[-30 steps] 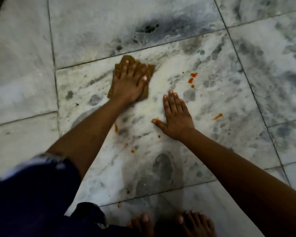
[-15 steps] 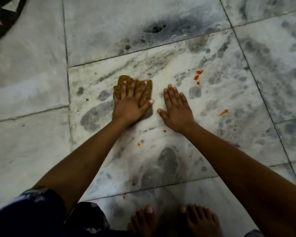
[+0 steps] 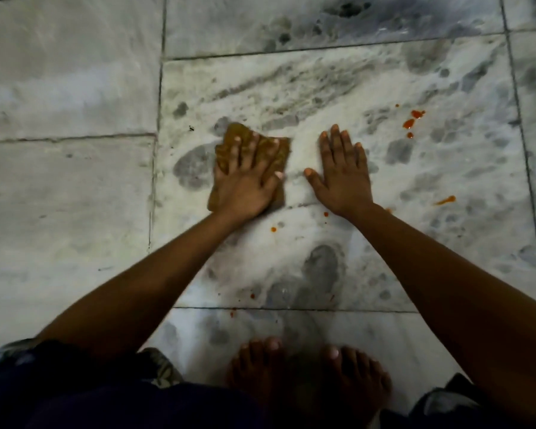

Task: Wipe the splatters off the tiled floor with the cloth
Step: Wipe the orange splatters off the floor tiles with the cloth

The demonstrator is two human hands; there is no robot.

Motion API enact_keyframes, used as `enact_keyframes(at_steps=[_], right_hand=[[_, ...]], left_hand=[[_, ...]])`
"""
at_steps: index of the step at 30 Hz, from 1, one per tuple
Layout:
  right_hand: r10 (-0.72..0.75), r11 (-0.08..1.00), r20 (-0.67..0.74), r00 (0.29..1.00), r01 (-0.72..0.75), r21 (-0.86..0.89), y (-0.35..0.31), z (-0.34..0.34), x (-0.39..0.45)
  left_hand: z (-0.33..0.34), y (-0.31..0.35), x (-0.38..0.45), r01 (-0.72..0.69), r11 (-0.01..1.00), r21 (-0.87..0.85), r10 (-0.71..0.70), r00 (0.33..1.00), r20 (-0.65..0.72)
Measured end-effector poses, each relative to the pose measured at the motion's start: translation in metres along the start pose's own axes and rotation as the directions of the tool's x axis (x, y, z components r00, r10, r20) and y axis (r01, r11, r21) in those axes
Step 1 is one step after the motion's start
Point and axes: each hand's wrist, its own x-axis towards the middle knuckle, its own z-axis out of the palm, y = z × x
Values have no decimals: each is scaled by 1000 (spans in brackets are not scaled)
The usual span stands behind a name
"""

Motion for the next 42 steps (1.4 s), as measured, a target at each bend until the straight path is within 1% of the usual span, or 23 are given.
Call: enact_keyframes(at_steps=[2,4,5,8,10,12,13,14,16,18,19,20,23,25,27,29,31,33,35,37,39,40,42], right_hand=[[2,1000,-4,1000,-2,-12,0,0,0],[10,1000,10,1000,-10,-19,1,-2,1],[9,1000,27,1000,-8,-21,2,-3,2],[-22,1000,80,997,23,-12,5,-8,3],[-33,999,102,994,33,0,7,-8,2],[-36,999,73,997,38,-18,7,-6,2],[-36,999,63,997,38,-24,7,-5,1],[-35,999,56,998,36,-25,7,-5,1],[-31,999,36,999,32,-30,7,-4,0],[-35,999,20,999,35,-36,7,-3,-1],[-35,999,21,999,36,-39,7,-3,-1],[-34,999,28,999,35,-34,6,-4,0],[-38,999,88,995,39,-15,8,-9,0],[-43,999,112,993,44,-11,10,-11,2],[-42,999,104,994,44,-17,10,-9,2],[-38,998,89,995,42,-38,10,-7,0],[-41,998,65,997,44,-42,10,-7,-1],[-52,998,49,997,54,-43,8,-8,-1],[-51,997,59,997,54,-51,6,-9,-1],[-26,997,87,996,32,-64,4,-12,-1],[-14,997,108,994,22,-69,1,-14,-1],[-16,998,114,993,24,-62,0,-14,-1],[-18,999,93,996,22,-44,-1,-13,-1]], left_hand=[[7,15,-2,-79,994,78,81,997,-20],[0,13,20,-143,981,131,149,988,-41],[-6,6,34,-130,982,135,138,989,-52],[-23,-27,62,-12,996,90,23,993,-116],[-21,-46,45,24,999,45,-16,983,-183],[-8,-48,13,75,997,24,-67,969,-237],[1,-40,-6,103,995,14,-96,966,-238],[11,-28,-22,99,995,22,-92,971,-222],[22,1,-36,13,998,62,-3,987,-160],[18,15,-15,-114,987,118,127,986,-112],[8,14,5,-147,979,143,161,983,-92],[-3,9,27,-141,978,155,154,985,-76],[-25,-30,60,33,996,78,-22,990,-137],[-25,-54,43,102,995,21,-95,974,-206],[-8,-59,7,160,987,1,-154,952,-263],[16,-37,-29,135,990,38,-123,964,-234],[28,-8,-41,11,995,94,5,987,-161],[21,7,-20,-124,983,134,137,986,-96],[5,9,18,-130,982,139,145,984,-106],[-15,3,58,-28,996,86,35,996,-80],[-26,-3,74,5,998,61,-4,1000,-22],[-28,-4,67,-26,996,84,27,1000,-3],[-19,-8,31,-153,975,163,154,988,6]])
